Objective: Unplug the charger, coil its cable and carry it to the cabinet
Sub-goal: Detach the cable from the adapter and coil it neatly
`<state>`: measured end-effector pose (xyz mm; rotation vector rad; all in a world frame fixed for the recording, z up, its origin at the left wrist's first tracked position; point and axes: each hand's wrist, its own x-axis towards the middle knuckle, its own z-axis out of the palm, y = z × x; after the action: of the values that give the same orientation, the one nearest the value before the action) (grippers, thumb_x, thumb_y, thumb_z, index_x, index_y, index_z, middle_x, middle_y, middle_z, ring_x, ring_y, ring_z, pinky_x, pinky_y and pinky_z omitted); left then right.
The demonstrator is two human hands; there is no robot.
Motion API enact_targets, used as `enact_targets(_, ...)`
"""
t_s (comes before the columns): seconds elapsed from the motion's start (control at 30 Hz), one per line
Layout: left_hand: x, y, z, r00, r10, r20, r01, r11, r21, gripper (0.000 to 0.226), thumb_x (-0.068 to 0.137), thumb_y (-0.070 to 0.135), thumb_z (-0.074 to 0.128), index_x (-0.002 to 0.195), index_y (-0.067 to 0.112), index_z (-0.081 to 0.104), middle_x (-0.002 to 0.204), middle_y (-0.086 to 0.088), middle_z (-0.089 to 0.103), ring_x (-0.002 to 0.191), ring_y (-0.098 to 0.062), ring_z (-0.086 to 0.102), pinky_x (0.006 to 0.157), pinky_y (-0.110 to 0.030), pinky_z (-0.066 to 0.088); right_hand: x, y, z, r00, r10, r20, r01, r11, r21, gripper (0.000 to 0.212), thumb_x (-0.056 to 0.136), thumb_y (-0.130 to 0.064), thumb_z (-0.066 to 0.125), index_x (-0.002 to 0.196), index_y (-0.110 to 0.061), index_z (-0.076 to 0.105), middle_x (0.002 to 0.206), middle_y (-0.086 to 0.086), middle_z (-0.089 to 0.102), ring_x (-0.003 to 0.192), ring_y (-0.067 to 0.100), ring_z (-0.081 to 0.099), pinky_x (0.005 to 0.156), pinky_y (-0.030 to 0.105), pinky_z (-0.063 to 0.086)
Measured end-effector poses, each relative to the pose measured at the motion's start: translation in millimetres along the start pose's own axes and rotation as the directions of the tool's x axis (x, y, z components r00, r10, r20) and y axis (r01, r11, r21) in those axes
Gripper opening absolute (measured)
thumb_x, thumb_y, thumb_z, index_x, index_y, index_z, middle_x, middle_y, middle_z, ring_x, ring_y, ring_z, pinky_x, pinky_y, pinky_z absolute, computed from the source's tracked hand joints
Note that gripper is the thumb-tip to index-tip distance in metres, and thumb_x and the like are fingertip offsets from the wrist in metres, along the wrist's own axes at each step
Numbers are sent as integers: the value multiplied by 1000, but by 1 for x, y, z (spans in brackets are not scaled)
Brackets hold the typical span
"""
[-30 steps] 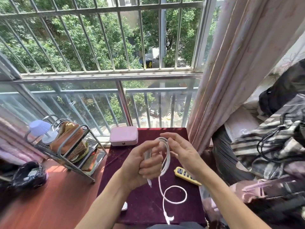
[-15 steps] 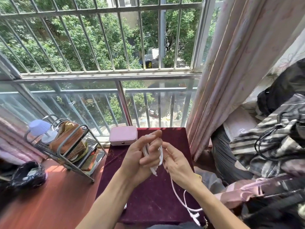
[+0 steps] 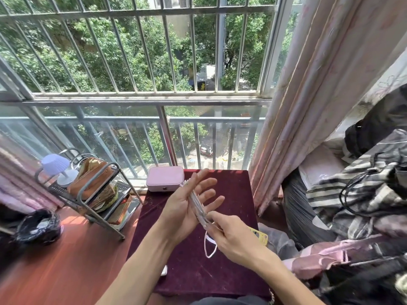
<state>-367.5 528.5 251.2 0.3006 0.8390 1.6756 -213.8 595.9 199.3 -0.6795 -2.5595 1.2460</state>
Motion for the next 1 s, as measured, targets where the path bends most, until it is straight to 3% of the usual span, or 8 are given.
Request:
enact_targets(0.13, -1, 1, 0, 1000, -2, -27, 4, 998, 70, 49, 99, 35, 59, 139, 6, 58, 102, -11, 73, 81, -19, 69, 94, -56, 58, -4, -11, -16, 1000, -9, 27, 11, 997, -71, 22, 103, -42, 58, 82, -39, 59, 58, -23, 57, 54, 3, 51, 55, 19, 32)
enact_targets(0.37, 8, 3, -2, 997, 41, -72, -26, 979, 201, 51, 95, 41, 59, 136, 10, 58, 98, -10, 76, 84, -22, 72, 95, -59, 56, -11, -30, -49, 989, -113, 94, 131, 969, -208, 23, 102, -42, 61, 98, -22, 72, 71, -10, 64, 68, 9, 57, 68, 37, 51)
enact_targets(0.47, 7, 3, -3, 997, 0, -79, 24, 955, 295, 48, 92, 45, 59, 132, 17, 56, 106, -14, 76, 88, -27, 74, 88, -52, 62, -10, -39, -65, 976, -170, 133, 197, 953, -230, 23, 101, -45, 61, 99, -25, 73, 77, -6, 70, 73, 12, 61, 67, 34, 52)
enact_targets(0.6, -1, -2, 0, 983, -175, 50, 130, 867, 480, 52, 97, 47, 58, 140, 17, 54, 115, -13, 76, 96, -30, 73, 81, -40, 62, 0, -46, -93, 958, -214, 189, 241, 961, -134, 16, 97, -50, 67, 107, -40, 76, 97, -21, 76, 95, 0, 72, 81, 29, 58)
enact_targets(0.67, -5, -8, 7, 945, -267, 190, 137, 849, 510, 48, 95, 53, 59, 127, 18, 66, 104, -13, 77, 77, -23, 75, 74, -35, 62, 11, -44, -105, 960, -209, 187, 228, 970, -84, 10, 94, -46, 74, 100, -40, 79, 86, -20, 74, 83, 2, 71, 72, 26, 56)
enact_targets(0.77, -6, -15, 18, 897, -351, 270, 173, 840, 515, 48, 95, 63, 52, 110, 23, 74, 72, -10, 73, 35, -6, 45, 43, -22, 41, 25, -37, -118, 962, -208, 177, 213, 977, -9, 11, 90, -45, 80, 95, -35, 80, 66, -12, 64, 61, 3, 58, 60, 23, 47)
enact_targets(0.87, -4, -19, 18, 867, -420, 267, 288, 861, 419, 81, 101, 68, 13, 127, 10, 64, 47, 1, 56, 29, -4, 22, 37, -23, 15, 32, -29, -128, 964, -197, 177, 178, 977, 116, 11, 90, -44, 82, 93, -33, 80, 63, -16, 67, 58, -1, 60, 61, 13, 48)
enact_targets(1.0, -6, -19, 17, 834, -401, 379, 313, 909, 274, 63, 102, 60, 31, 105, 6, 63, 40, 9, 34, 31, -8, 13, 35, -26, 6, 45, -13, -129, 979, -192, 73, 170, 956, 240, 13, 90, -42, 81, 93, -29, 83, 66, 1, 68, 64, 15, 57, 65, 34, 47)
